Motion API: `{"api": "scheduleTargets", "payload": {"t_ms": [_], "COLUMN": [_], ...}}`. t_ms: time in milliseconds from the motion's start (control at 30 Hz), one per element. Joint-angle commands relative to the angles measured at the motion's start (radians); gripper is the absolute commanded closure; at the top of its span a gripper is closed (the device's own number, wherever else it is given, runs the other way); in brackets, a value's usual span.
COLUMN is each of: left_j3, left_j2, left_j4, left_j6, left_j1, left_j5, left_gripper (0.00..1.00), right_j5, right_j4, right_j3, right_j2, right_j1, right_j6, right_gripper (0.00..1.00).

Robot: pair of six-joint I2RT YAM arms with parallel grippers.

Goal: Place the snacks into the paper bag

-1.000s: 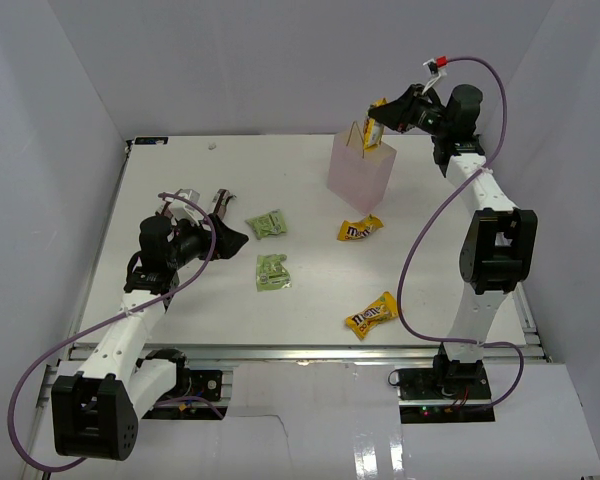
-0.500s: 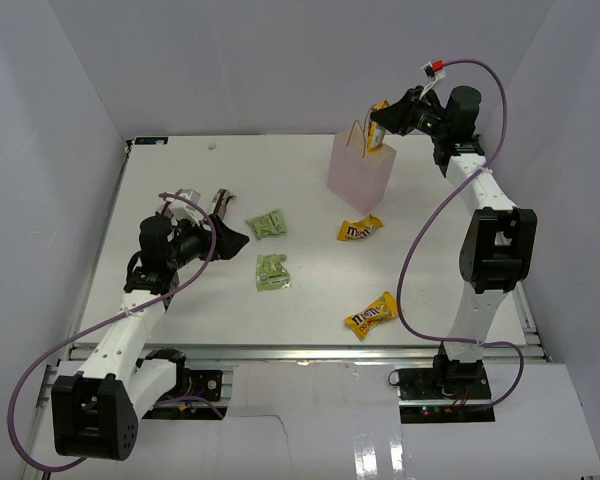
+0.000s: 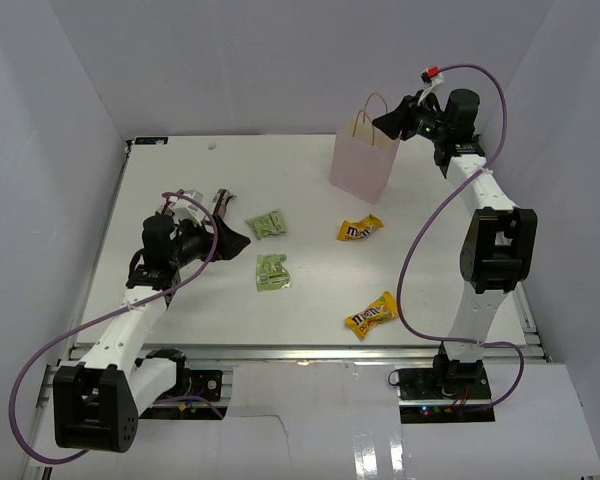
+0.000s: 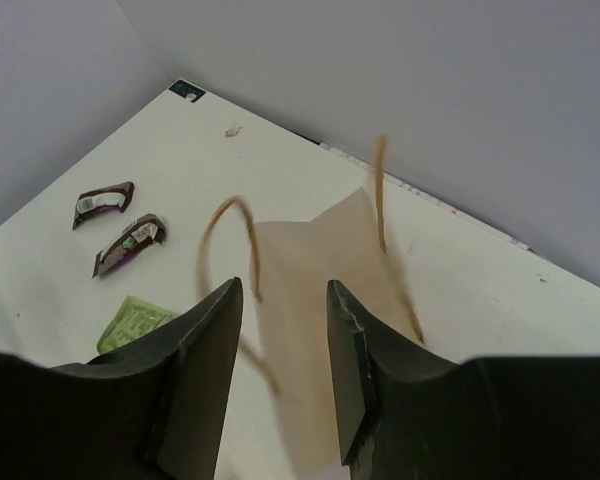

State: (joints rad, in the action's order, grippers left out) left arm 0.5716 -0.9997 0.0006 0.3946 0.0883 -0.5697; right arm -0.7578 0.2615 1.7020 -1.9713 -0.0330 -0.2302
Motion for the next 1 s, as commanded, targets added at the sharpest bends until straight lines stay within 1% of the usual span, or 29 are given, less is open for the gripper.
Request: {"api": "scheduleTargets", "payload": {"t_ms": [0, 100, 167, 233, 267, 300, 333, 367, 400, 433, 467, 500, 533, 567, 600, 633, 667, 700, 733, 800, 833, 867, 900, 967], "left_j3": [0.039, 0.039, 0.048, 0.057, 0.065, 0.07, 0.071, 0.076, 0.08, 0.085, 0.089, 0.105, 0.114, 0.125, 0.143, 0.151, 0.157, 0.165, 0.186, 0.212, 0.252, 0.276, 0.299, 0.356], "left_j2": [-0.008, -0.027, -0.051, -0.071, -0.091, -0.1, -0.108, -0.125, -0.135, -0.148, -0.16, -0.19, -0.207, -0.226, -0.256, -0.272, -0.286, -0.313, -0.329, -0.361, -0.405, -0.428, -0.45, -0.511], "left_j4": [0.006, 0.006, -0.042, -0.065, -0.088, -0.097, -0.112, -0.122, -0.135, -0.154, -0.162, -0.171, -0.194, -0.208, -0.223, -0.237, -0.241, -0.243, -0.251, -0.255, -0.283, -0.301, -0.315, -0.34], "left_j6": [0.006, 0.016, 0.023, 0.027, 0.032, 0.035, 0.038, 0.052, 0.064, 0.075, 0.095, 0.105, 0.116, 0.127, 0.156, 0.17, 0.184, 0.213, 0.22, 0.237, 0.253, 0.256, 0.254, 0.25], "left_j1": [0.004, 0.005, 0.017, 0.036, 0.06, 0.074, 0.106, 0.122, 0.136, 0.166, 0.183, 0.221, 0.243, 0.264, 0.287, 0.333, 0.356, 0.378, 0.421, 0.458, 0.488, 0.501, 0.527, 0.551], "left_j5": [-0.015, 0.016, 0.065, 0.111, 0.158, 0.181, 0.212, 0.282, 0.318, 0.349, 0.375, 0.417, 0.441, 0.464, 0.514, 0.542, 0.562, 0.635, 0.66, 0.718, 0.784, 0.81, 0.835, 0.898], "left_gripper": [0.02, 0.02, 0.02, 0.03, 0.03, 0.05, 0.05, 0.06, 0.06, 0.07, 0.07, 0.09, 0.1, 0.1, 0.1, 0.1, 0.1, 0.11, 0.11, 0.12, 0.12, 0.14, 0.14, 0.15], "right_j5": [0.009, -0.003, -0.005, 0.027, 0.034, 0.038, 0.057, 0.058, 0.06, 0.064, 0.06, 0.049, 0.045, 0.043, 0.037, 0.035, 0.034, 0.031, 0.016, -0.015, -0.038, -0.043, -0.046, -0.051], "right_j4": [0.004, -0.03, -0.079, -0.216, -0.278, -0.347, -0.445, -0.484, -0.52, -0.588, -0.617, -0.643, -0.671, -0.701, -0.703, -0.699, -0.677, -0.662, -0.645, -0.595, -0.578, -0.544, -0.539, -0.544], "right_j3": [-0.025, -0.062, -0.096, -0.13, -0.14, -0.157, -0.215, -0.257, -0.299, -0.347, -0.439, -0.484, -0.525, -0.609, -0.654, -0.697, -0.77, -0.803, -0.832, -0.911, -0.939, -0.967, -1.01, -1.027], "right_j2": [0.06, 0.12, 0.187, 0.274, 0.301, 0.362, 0.396, 0.429, 0.501, 0.538, 0.573, 0.644, 0.679, 0.713, 0.783, 0.817, 0.845, 0.897, 0.917, 0.969, 0.986, 1.014, 1.022, 1.046], "right_j1": [0.004, 0.002, 0.002, 0.004, 0.002, 0.004, 0.004, 0.004, 0.002, 0.004, 0.002, 0.004, 0.004, 0.002, 0.002, 0.004, 0.004, 0.004, 0.004, 0.007, 0.015, 0.016, 0.021, 0.021], "right_j6": [0.038, 0.061, 0.113, 0.169, 0.236, 0.291, 0.327, 0.4, 0.432, 0.466, 0.503, 0.582, 0.624, 0.655, 0.708, 0.719, 0.724, 0.718, 0.709, 0.7, 0.7, 0.704, 0.713, 0.747], "right_gripper": [0.55, 0.55, 0.55, 0.53, 0.5, 0.43, 0.38, 0.33, 0.25, 0.09, 0.06, 0.1, 0.1, 0.1, 0.1, 0.1, 0.1, 0.1, 0.1, 0.1, 0.1, 0.1, 0.1, 0.1]}}
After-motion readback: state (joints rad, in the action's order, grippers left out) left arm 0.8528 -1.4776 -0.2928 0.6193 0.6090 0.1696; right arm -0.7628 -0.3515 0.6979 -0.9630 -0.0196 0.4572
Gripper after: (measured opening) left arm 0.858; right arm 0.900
